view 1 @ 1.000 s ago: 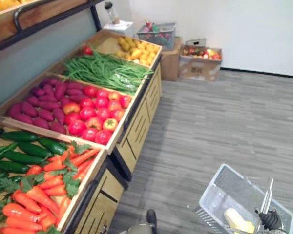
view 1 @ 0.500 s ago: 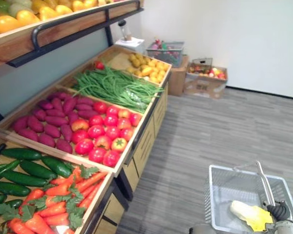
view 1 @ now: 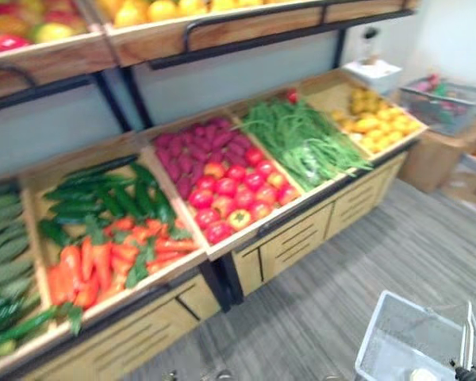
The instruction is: Pick vegetable in the basket
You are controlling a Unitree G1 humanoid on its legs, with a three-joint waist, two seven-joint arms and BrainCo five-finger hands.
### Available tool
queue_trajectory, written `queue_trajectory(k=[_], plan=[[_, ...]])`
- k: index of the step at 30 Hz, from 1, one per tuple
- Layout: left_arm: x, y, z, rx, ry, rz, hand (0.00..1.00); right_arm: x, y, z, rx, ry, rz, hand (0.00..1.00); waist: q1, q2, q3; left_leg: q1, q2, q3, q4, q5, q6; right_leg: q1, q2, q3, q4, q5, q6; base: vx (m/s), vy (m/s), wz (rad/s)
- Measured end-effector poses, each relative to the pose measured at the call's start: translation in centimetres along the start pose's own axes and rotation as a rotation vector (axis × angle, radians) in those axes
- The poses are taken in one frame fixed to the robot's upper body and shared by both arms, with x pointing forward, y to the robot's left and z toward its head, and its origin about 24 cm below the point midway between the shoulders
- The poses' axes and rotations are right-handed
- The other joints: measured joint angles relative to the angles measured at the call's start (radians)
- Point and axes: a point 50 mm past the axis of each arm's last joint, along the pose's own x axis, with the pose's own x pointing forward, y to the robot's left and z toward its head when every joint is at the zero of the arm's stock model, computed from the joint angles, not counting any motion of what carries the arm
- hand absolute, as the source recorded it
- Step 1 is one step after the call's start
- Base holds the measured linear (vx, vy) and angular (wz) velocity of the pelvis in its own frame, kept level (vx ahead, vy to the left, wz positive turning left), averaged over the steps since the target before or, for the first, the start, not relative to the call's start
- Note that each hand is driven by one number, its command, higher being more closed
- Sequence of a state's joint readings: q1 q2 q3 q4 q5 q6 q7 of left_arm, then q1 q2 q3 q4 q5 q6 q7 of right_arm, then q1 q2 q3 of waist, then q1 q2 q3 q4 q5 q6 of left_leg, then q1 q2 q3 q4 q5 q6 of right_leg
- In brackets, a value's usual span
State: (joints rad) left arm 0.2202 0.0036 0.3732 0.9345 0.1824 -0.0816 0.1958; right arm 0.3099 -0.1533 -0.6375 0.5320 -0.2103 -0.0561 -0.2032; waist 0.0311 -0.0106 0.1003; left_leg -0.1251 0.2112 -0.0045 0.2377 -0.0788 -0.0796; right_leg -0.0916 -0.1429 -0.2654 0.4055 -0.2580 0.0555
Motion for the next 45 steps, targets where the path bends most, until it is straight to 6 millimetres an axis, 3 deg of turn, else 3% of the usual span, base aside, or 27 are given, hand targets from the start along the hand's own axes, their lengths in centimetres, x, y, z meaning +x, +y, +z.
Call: queue_trajectory(k=[1, 2, 4, 7, 11, 14, 20, 21, 22, 29, 36, 45], plan=[[0.0, 0.2, -0.3, -0.035, 0.018, 0.013, 0.00, 0.1, -0.2, -0.1, 0.046, 0.015, -0.022, 1.00, -0.002, -0.007, 0.000, 0.008, 0.035, 0.207, 0.088, -0.020, 0.035, 0.027, -0.026, -0.048, -0.012, -0.002, -0.004, -0.05, -0.106, 1.36], [0.0, 0.3, -0.3, -0.044, 0.024, 0.019, 0.00, 0.2, -0.3, -0.3, 0.067, 0.028, -0.038, 1.00, -0.008, -0.009, 0.000, 0.027, 0.061, 0.331, 0.137, -0.034, 0.048, 0.047, -0.041, -0.085, -0.024, -0.002, -0.004, -0.06, -0.071, 1.32], [0.0, 0.4, -0.3, -0.081, 0.029, 0.025, 0.00, 0.1, -0.1, -1.3, 0.116, 0.083, -0.051, 1.00, -0.014, -0.011, -0.001, 0.067, 0.060, 0.417, 0.147, -0.071, 0.031, 0.062, -0.069, -0.144, -0.042, 0.007, 0.010, -0.07, 0.042, 1.13], [0.0, 0.7, -1.1, -0.099, 0.067, 0.039, 0.00, 0.2, 1.4, -2.7, 0.163, 0.183, -0.029, 1.00, -0.026, -0.016, 0.000, 0.087, 0.001, 0.366, 0.021, -0.083, -0.026, 0.062, -0.086, -0.172, -0.069, 0.025, 0.037, -0.06, 0.155, 0.63], [-0.2, 1.1, -1.8, -0.090, 0.089, 0.043, 0.00, -0.1, 1.6, -3.8, 0.190, 0.243, -0.039, 1.00, -0.032, -0.018, -0.007, 0.154, -0.110, 0.349, -0.220, 0.030, 0.008, 0.081, -0.096, -0.135, -0.192, 0.114, 0.055, 0.01, 0.154, 0.29], [-0.2, 1.2, -2.2, -0.069, 0.110, 0.035, 0.00, 0.2, 1.0, -3.9, 0.194, 0.251, -0.058, 1.00, -0.040, -0.018, 0.000, 0.200, -0.153, 0.346, -0.307, 0.071, 0.025, 0.086, -0.110, -0.077, -0.199, 0.127, 0.057, 0.07, 0.160, 0.12], [0.0, 2.1, -2.6, -0.049, 0.128, 0.051, 0.00, 0.2, 3.8, -3.5, 0.207, 0.276, 0.037, 1.00, -0.055, -0.026, 0.000, 0.237, -0.165, 0.348, -0.335, 0.070, 0.025, 0.106, -0.103, -0.018, -0.211, 0.146, 0.057, 0.06, 0.066, -0.02], [0.0, 2.1, -2.6, -0.049, 0.131, 0.052, 0.00, 0.1, 4.5, -3.4, 0.204, 0.283, 0.062, 1.00, -0.054, -0.028, 0.001, 0.236, -0.165, 0.350, -0.334, 0.070, 0.025, 0.105, -0.098, -0.001, -0.219, 0.151, 0.054, 0.02, 0.022, -0.05], [0.2, 3.4, -2.9, -0.036, 0.147, 0.079, 0.00, -0.5, 6.6, -3.4, 0.158, 0.284, 0.186, 1.00, -0.055, -0.035, 0.005, 0.240, -0.170, 0.350, -0.341, 0.080, 0.024, 0.133, -0.075, 0.071, -0.318, 0.168, 0.062, 0.01, 0.015, -0.04], [0.2, 3.2, -2.7, -0.023, 0.141, 0.070, 0.00, -0.5, 6.8, -3.3, 0.154, 0.279, 0.193, 1.00, -0.054, -0.035, 0.005, 0.240, -0.169, 0.350, -0.341, 0.080, 0.024, 0.133, -0.074, 0.073, -0.318, 0.168, 0.062, 0.00, 0.000, 0.00], [0.4, 2.1, -1.9, 0.055, 0.103, 0.018, 0.00, -0.8, 8.5, -2.4, 0.089, 0.230, 0.296, 1.00, -0.053, -0.036, 0.006, 0.240, -0.166, 0.346, -0.338, 0.082, 0.023, 0.135, -0.069, 0.071, -0.321, 0.168, 0.062, 0.00, 0.000, 0.00], [0.6, 2.1, -1.4, 0.119, 0.080, 0.002, 0.00, -1.1, 10.1, -1.1, 0.034, 0.164, 0.388, 1.00, -0.049, -0.044, 0.011, 0.243, -0.164, 0.320, -0.337, 0.083, 0.022, 0.156, -0.065, 0.055, -0.335, 0.169, 0.062, 0.00, -0.004, 0.05]])
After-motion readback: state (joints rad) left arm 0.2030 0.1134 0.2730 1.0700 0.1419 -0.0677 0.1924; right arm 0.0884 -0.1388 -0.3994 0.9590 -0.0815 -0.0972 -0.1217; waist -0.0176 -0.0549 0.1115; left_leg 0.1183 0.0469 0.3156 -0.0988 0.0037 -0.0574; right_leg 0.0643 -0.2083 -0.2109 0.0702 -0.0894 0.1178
